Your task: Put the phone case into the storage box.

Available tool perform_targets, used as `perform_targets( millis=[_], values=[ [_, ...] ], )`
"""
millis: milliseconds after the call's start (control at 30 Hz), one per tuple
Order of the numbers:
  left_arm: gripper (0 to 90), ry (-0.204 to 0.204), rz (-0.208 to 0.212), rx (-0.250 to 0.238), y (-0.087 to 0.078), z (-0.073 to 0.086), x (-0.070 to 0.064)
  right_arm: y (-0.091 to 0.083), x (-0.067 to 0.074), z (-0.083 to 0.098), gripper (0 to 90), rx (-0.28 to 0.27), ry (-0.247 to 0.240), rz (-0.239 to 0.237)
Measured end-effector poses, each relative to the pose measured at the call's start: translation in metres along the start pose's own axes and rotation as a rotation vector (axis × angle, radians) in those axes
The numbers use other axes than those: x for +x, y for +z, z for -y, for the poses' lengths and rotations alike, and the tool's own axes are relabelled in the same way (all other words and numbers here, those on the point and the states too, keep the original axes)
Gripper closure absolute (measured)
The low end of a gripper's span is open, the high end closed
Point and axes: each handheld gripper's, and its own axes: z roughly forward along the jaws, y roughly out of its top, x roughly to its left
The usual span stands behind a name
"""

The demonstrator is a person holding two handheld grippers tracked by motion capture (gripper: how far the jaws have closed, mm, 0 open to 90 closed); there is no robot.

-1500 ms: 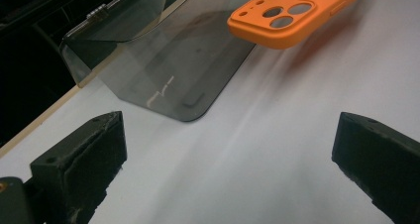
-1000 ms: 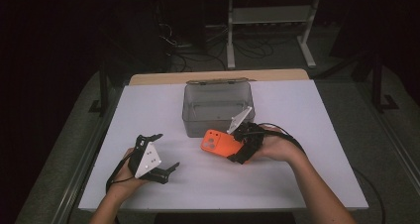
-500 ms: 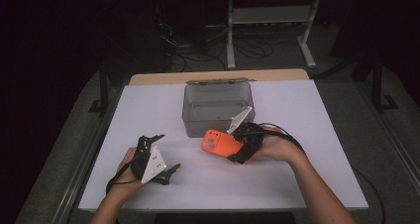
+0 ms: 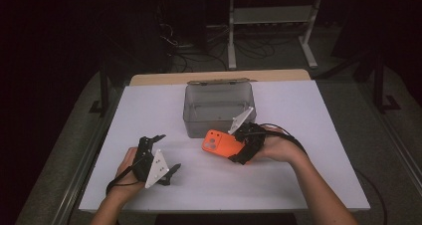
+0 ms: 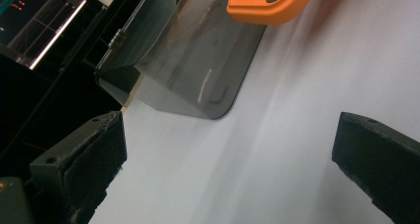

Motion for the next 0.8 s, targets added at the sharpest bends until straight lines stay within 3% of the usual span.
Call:
perform_targets(
  millis=[800],
  values=[
    [0.1,0.211,-0.088,0.041,0.003,-0.006,-0.011,0.001,0.0,0.0,15.8,0.004,0.007,-0.002]
  ],
)
